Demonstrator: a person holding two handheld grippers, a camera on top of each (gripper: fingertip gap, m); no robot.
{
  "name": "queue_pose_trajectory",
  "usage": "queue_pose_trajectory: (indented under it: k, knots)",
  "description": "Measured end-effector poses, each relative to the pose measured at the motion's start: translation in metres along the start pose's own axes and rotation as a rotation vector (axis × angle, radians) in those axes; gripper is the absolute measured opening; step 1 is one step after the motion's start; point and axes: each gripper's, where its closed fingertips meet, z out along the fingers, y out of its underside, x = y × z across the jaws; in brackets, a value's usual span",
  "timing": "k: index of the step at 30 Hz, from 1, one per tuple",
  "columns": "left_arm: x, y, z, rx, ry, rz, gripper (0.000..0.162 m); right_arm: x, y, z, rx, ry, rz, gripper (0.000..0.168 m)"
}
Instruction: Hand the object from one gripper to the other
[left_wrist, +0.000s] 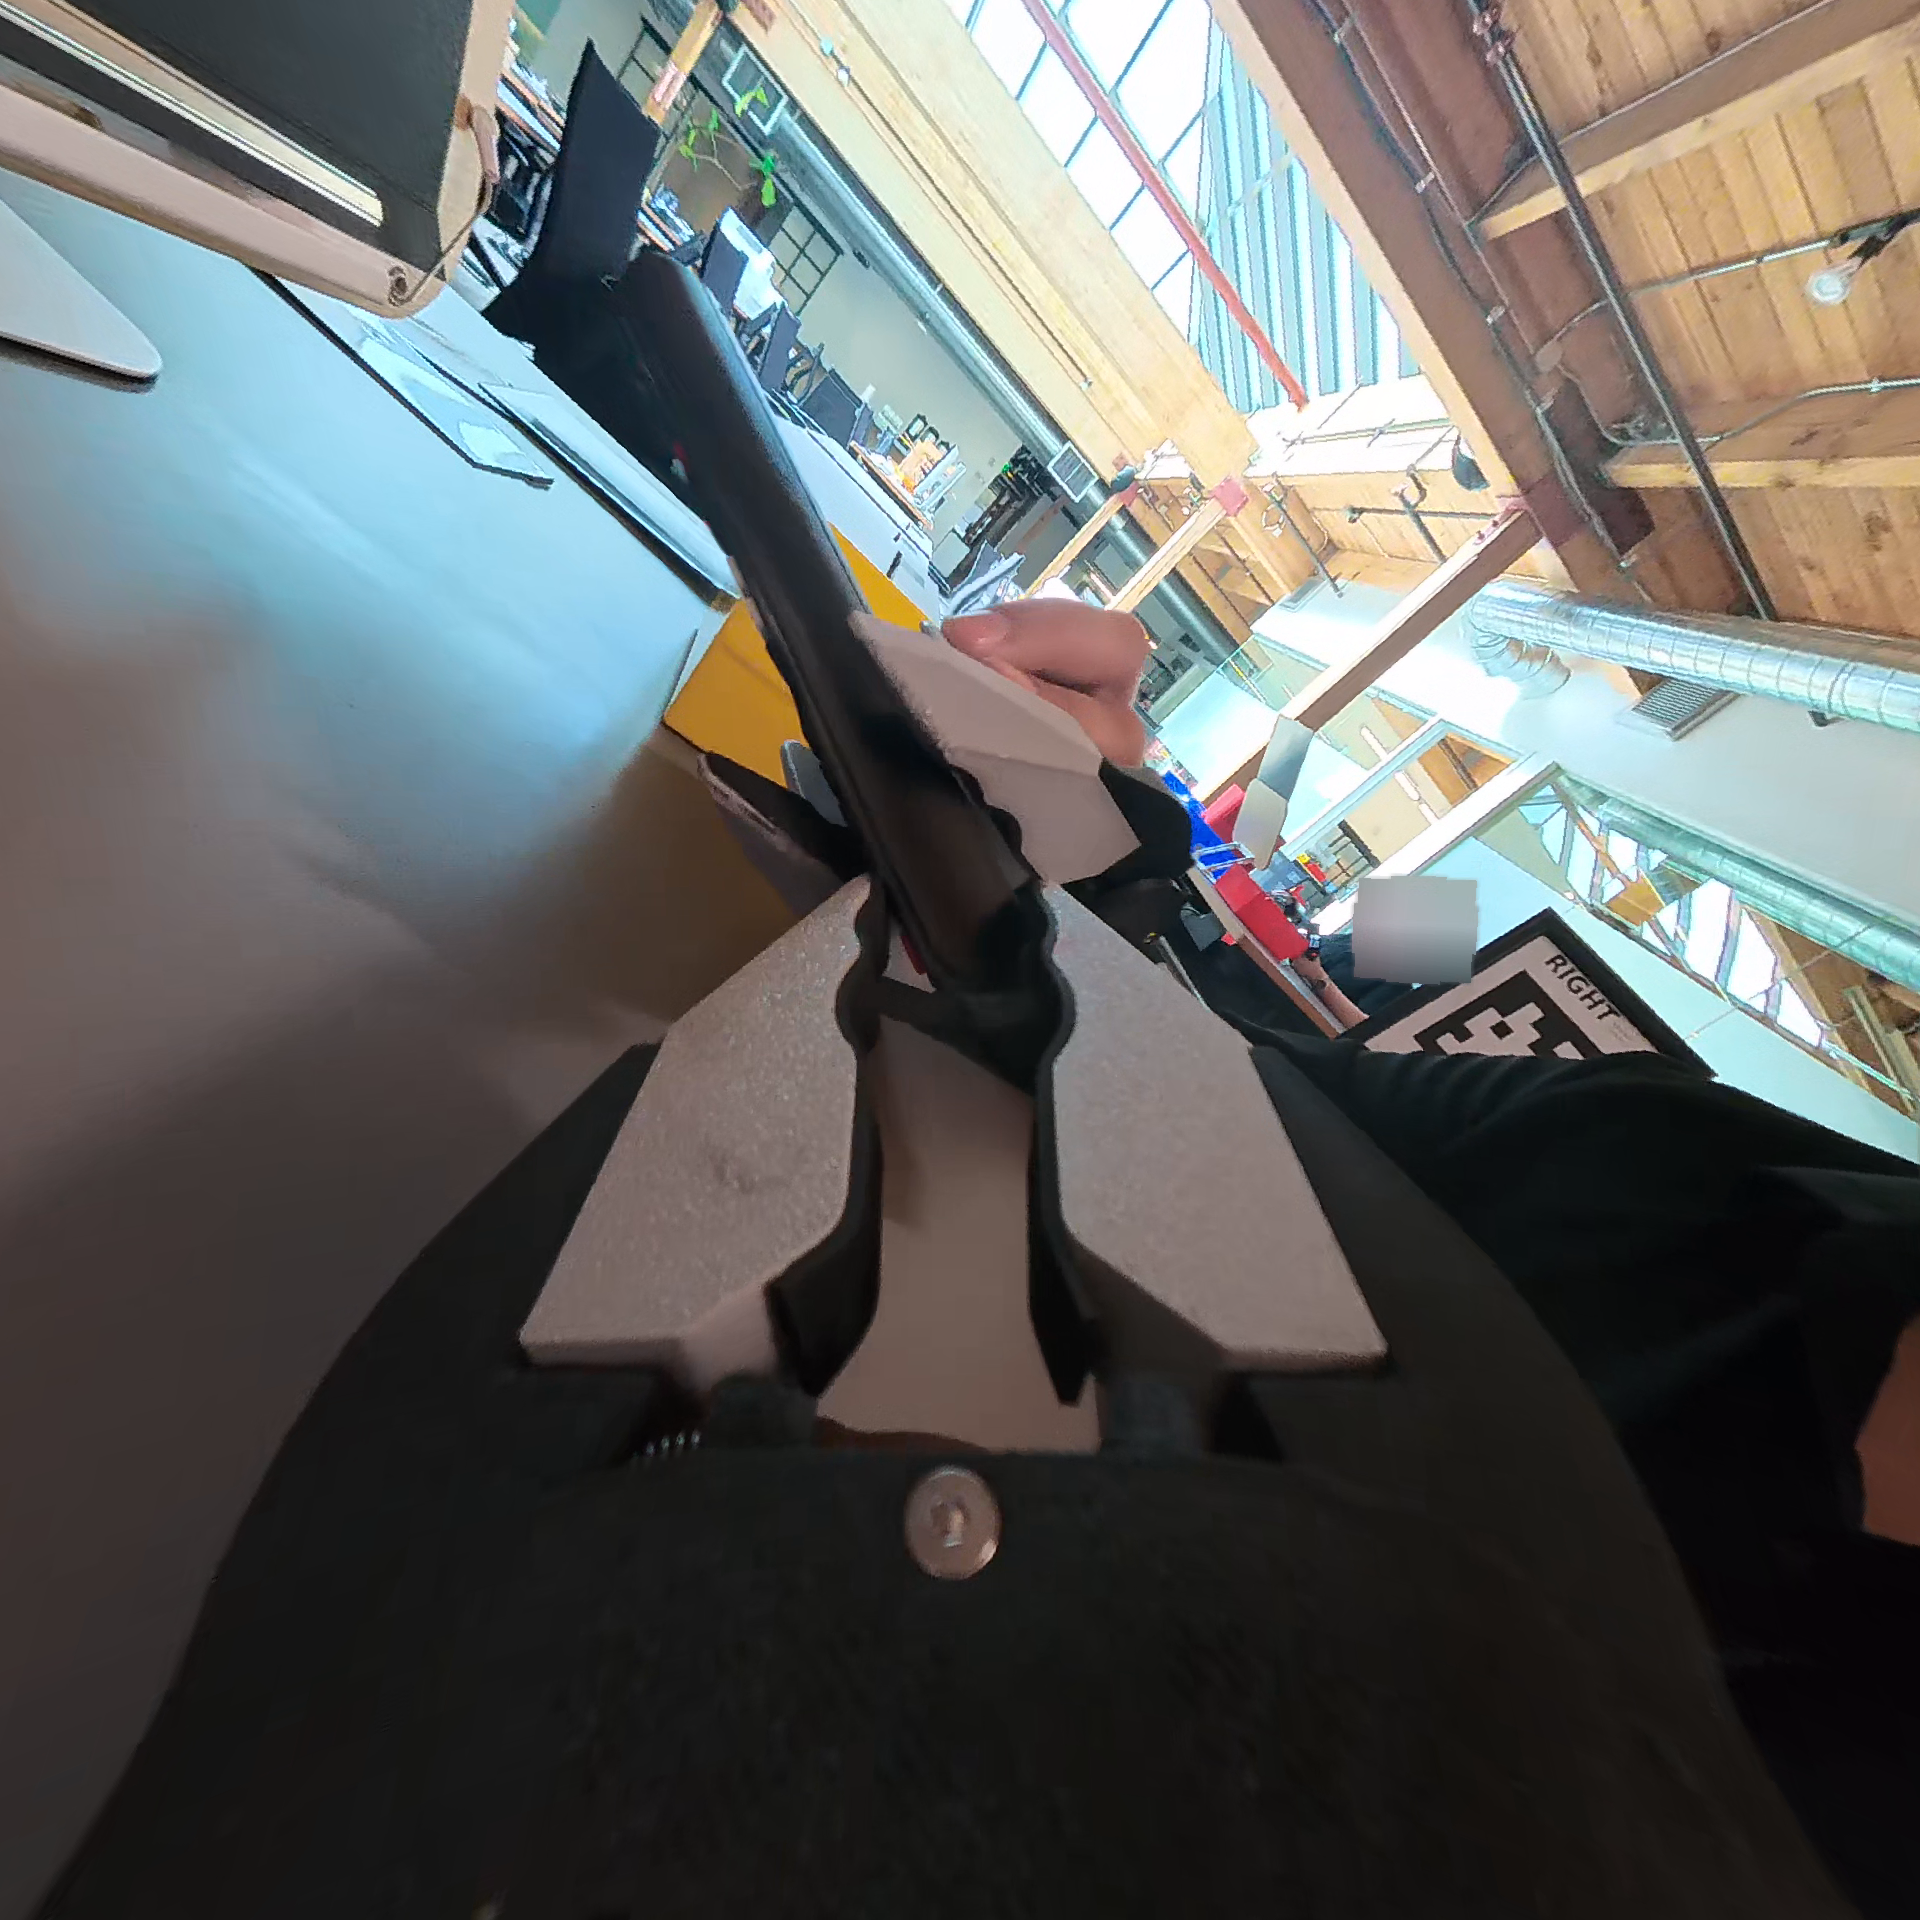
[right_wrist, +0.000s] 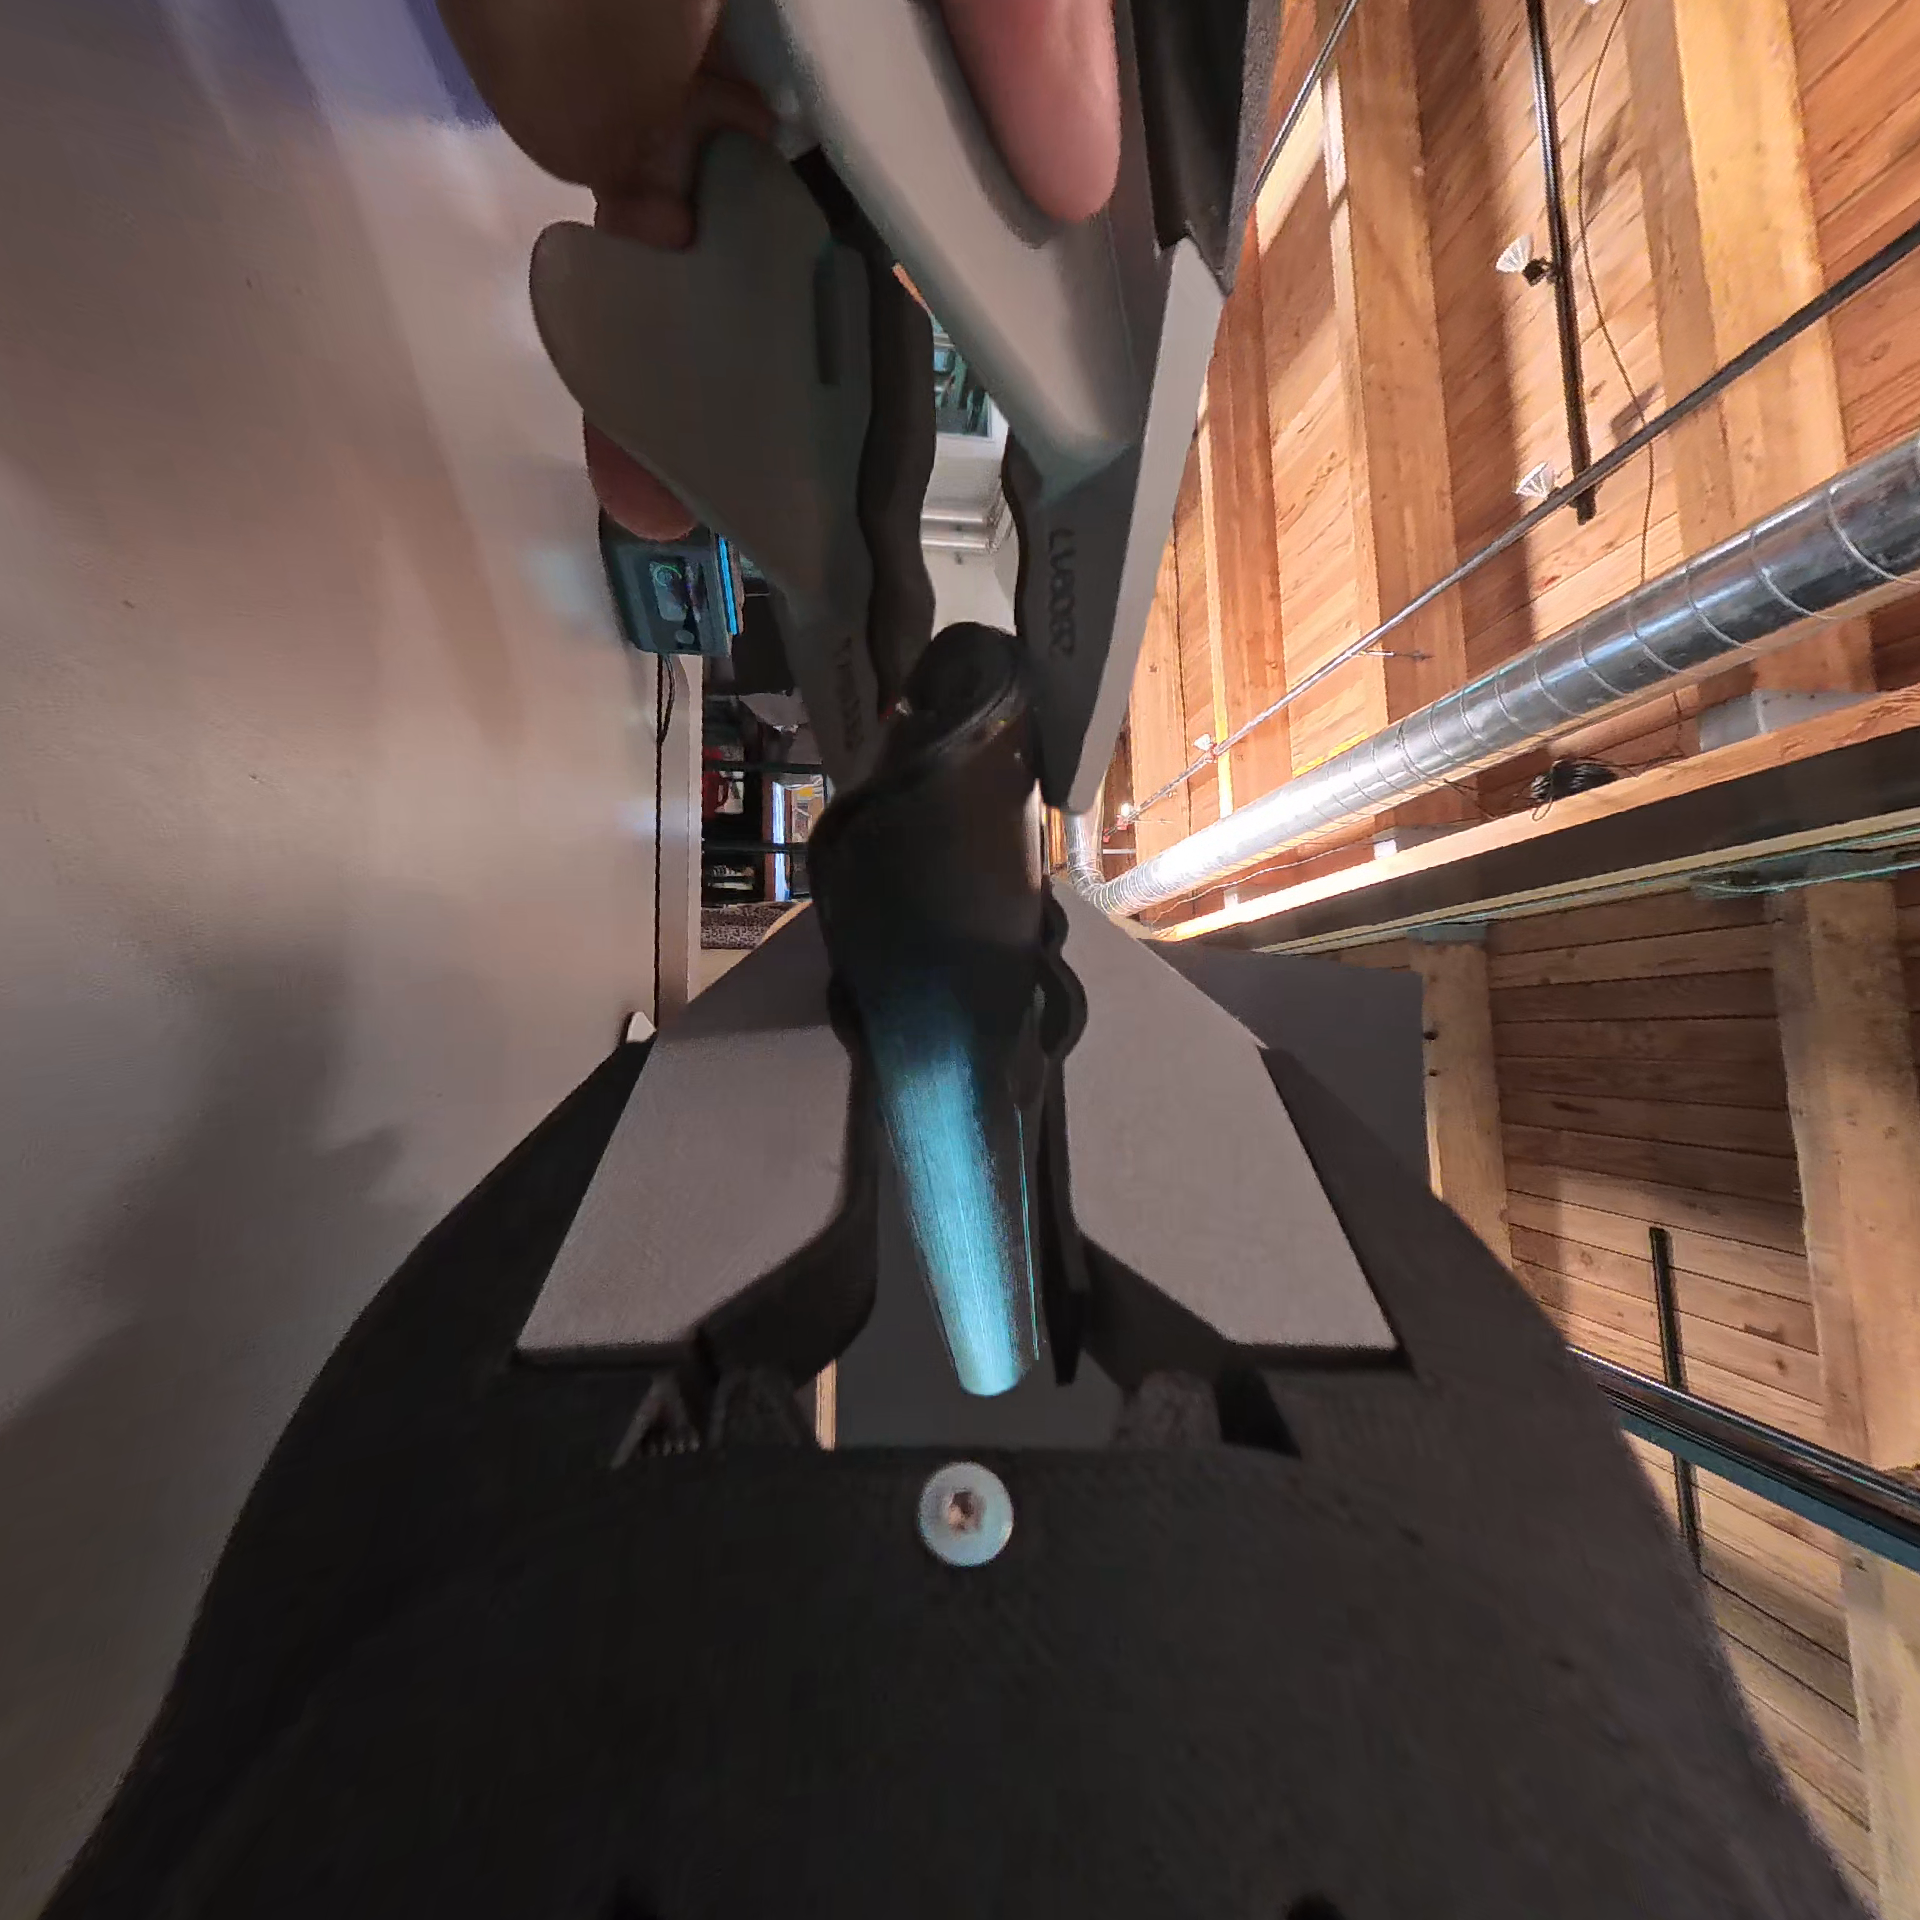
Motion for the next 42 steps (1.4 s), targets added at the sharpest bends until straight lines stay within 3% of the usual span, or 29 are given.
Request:
queue_pose_trajectory:
  k: [21,26,33,42]
  knots:
    - [0.009,-0.009,-0.009,0.028,0.03,-0.003,0.021,0.019,0.032,-0.007,-0.051,0.073,0.002,0.03]
    - [0.025,-0.015,-0.012,0.041,0.031,0.146,0.038,0.023,0.033,-0.009,-0.027,0.028,0.223,0.028]
    - [-0.012,-0.014,-0.013,-0.032,-0.348,0.516,0.05,0.036,0.042,-0.012,0.028,-0.069,0.719,0.027]
    - [-0.041,-0.007,-0.013,-0.146,-0.581,0.769,0.053,0.051,0.034,-0.013,0.189,-0.226,1.266,0.026]
